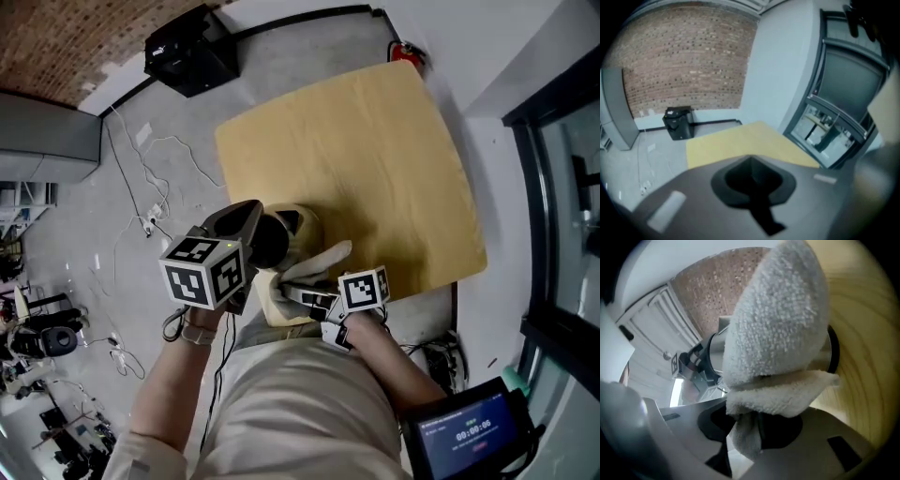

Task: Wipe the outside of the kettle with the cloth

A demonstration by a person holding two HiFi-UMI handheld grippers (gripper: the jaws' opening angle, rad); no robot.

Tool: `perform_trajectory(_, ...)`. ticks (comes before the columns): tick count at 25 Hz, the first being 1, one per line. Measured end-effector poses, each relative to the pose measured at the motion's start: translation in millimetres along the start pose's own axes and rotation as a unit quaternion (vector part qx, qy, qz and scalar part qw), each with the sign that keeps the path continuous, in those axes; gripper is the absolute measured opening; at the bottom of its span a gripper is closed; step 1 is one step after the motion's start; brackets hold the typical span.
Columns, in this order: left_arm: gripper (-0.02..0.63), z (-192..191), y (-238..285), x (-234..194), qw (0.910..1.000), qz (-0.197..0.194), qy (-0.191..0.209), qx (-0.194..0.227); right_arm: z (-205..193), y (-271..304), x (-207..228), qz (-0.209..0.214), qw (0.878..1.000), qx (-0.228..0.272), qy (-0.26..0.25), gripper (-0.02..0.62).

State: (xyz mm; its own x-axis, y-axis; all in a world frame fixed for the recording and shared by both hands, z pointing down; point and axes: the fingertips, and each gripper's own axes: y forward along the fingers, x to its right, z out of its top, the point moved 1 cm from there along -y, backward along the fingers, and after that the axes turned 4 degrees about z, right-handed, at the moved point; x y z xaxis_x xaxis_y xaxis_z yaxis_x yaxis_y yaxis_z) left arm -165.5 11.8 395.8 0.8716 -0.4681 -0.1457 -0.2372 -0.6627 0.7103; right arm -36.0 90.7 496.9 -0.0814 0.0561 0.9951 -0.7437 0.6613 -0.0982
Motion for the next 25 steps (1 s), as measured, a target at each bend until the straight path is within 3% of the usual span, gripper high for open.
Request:
perform_trajectory(3,0.0,6.3,4.8,-1.0,0.9992,-0.019,-0.036,0.001,25.4,-19.9,1.4,0.011,0.996,0.08,0.03,0.143)
perform_trajectory(7,-0.002,7.7,11.3,-10.7,0.9992,0.008,-0.039,0.006,85.0,-56.4,14.3,-0.024,0.986,0.166,0.001,0.141)
perform_trajectory(9,-0.002,6.0,13.9,-4.5,0.9998,0.014,-0.011,0.003,115.6,-67.4,0.1,-0.032,0.981,0.19,-0.031,0.141)
perform_trajectory(12,-0.002,5.7,17.5,18.5,0.9977,0.003,0.065,0.02,158.1,-69.5,-53.2,-0.002,0.966,0.222,-0.134,0.142)
perform_trajectory(15,0.001,13.4,14.8,26.6,0.9838,0.06,0.149,0.08,165.7,-50.7,-70.1,-0.054,0.949,0.22,-0.22,0.143)
perform_trajectory(17,0.011,13.9,13.2,24.2,0.9795,0.088,0.151,0.1,165.7,-60.5,-34.6,-0.068,0.943,0.265,-0.188,0.143)
perform_trajectory(19,0.011,12.1,15.7,23.4,0.9827,0.081,0.137,0.094,164.6,-86.0,33.6,-0.108,0.938,0.315,-0.101,0.141)
perform_trajectory(21,0.006,12.4,18.5,25.2,0.9861,0.066,0.128,0.083,159.5,-105.8,83.3,-0.159,0.932,0.323,-0.036,0.139)
perform_trajectory(23,-0.002,13.9,18.5,25.8,0.9867,0.065,0.126,0.08,154.2,-104.4,64.2,-0.159,0.935,0.314,-0.038,0.133)
perform_trajectory(25,-0.002,14.0,16.9,22.5,0.9858,0.074,0.125,0.084,144.9,-81.5,-5.2,-0.093,0.943,0.305,-0.094,0.133)
